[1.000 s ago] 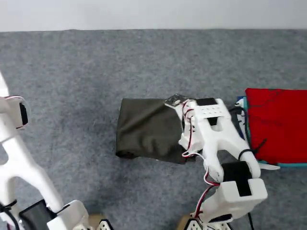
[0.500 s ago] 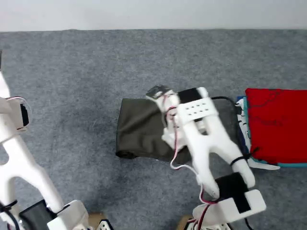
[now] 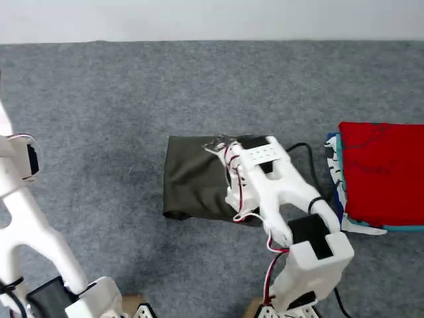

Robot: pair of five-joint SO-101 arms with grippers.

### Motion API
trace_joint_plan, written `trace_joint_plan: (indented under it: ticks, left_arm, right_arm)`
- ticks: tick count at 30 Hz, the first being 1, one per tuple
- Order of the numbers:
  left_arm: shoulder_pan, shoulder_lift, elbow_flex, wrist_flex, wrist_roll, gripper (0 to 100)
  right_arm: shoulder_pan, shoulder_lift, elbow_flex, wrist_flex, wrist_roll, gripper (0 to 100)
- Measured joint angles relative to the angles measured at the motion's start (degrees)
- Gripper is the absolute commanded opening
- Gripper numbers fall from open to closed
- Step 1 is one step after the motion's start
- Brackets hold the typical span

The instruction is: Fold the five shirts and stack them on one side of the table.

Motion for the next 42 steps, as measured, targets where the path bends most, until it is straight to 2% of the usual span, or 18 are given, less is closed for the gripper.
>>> trace_joint_plan:
  ticks: [9,17,23,29,32,36,42]
  left_arm:
    - [0.0,0.0,0.0,0.0,0.0,0]
    - [-0.09,0.0,0.0,0.0,0.0,0]
    - [0.0,0.0,0.0,0.0,0.0,0]
    - [-0.09,0.0,0.0,0.0,0.0,0]
    - [0.0,0.0,0.0,0.0,0.0,0]
    - [-0.09,0.0,0.0,0.0,0.0,0]
    - [-0.09,0.0,0.0,0.0,0.0,0]
  right_arm:
    - [2.9,-4.04,0.09,1.14,4.48,0.9]
    - [-1.76,-15.38,-8.0,3.6,4.66,1.1]
    - [-2.2,-12.04,-11.08,-10.02,4.57,1.1]
    - [-1.85,1.76,-11.08,-29.89,4.66,1.1]
    - [-1.76,9.93,-11.87,-34.81,4.84,0.9]
    - [-1.76,13.8,-20.13,-31.12,4.75,0.9]
    - [-1.41,13.89,-37.89,-15.3,-0.97,1.2]
